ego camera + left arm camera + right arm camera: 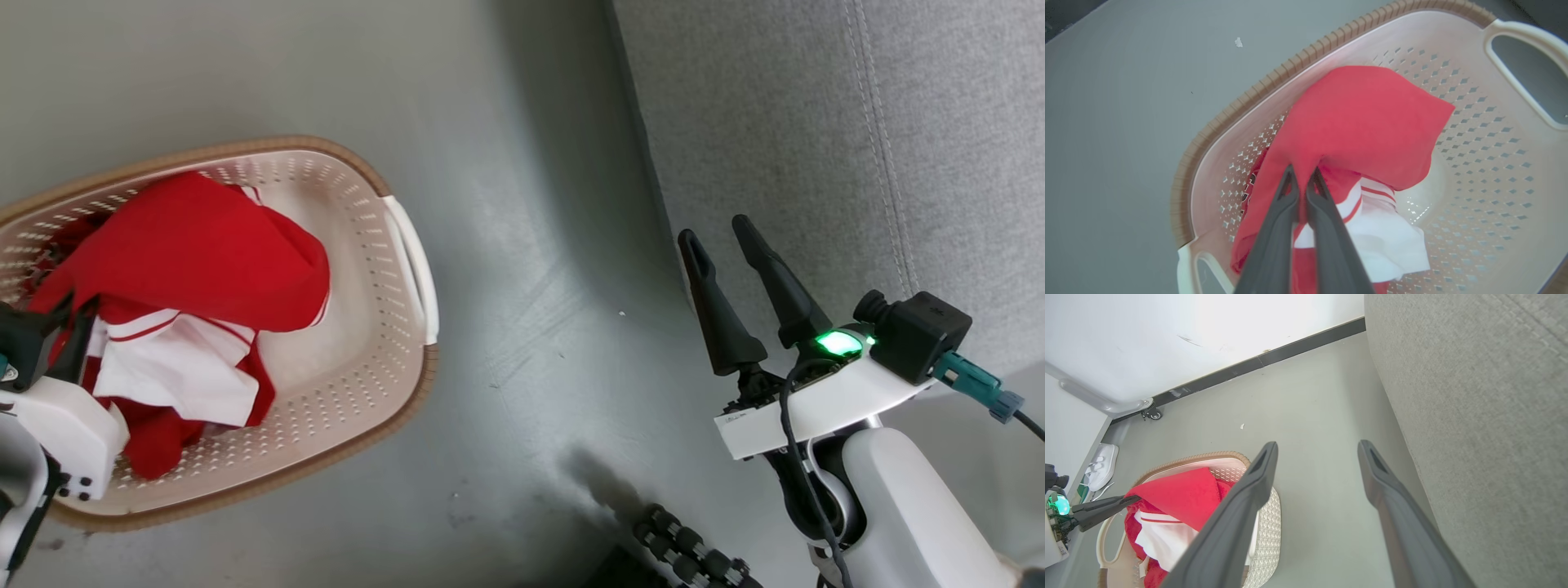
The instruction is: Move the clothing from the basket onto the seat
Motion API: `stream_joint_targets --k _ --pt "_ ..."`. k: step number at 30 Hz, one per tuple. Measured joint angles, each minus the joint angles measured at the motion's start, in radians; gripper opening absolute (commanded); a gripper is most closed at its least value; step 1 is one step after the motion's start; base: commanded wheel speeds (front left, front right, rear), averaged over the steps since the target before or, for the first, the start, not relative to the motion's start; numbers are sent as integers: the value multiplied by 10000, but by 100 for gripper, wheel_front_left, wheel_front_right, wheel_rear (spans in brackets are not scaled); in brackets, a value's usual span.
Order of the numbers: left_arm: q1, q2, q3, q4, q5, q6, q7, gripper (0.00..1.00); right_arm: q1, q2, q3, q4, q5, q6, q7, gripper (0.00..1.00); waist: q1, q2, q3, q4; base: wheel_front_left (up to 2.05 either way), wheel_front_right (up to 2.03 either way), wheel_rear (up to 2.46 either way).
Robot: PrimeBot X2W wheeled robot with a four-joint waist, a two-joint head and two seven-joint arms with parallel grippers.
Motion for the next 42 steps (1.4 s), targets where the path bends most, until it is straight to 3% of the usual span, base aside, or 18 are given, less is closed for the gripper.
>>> stream_joint_targets --k 18,42 --pt "709 -1160 109 -119 -861 -127 -1889 0 -172 -38 -865 853 -1210 2 -27 100 0 0 -1428 1185 0 0 0" --pt "1103 -2426 -178 161 -1643 -543 -3233 0 849 -67 -1831 1285 -2558 0 -27 100 -1 0 -4172 2749 0 0 0"
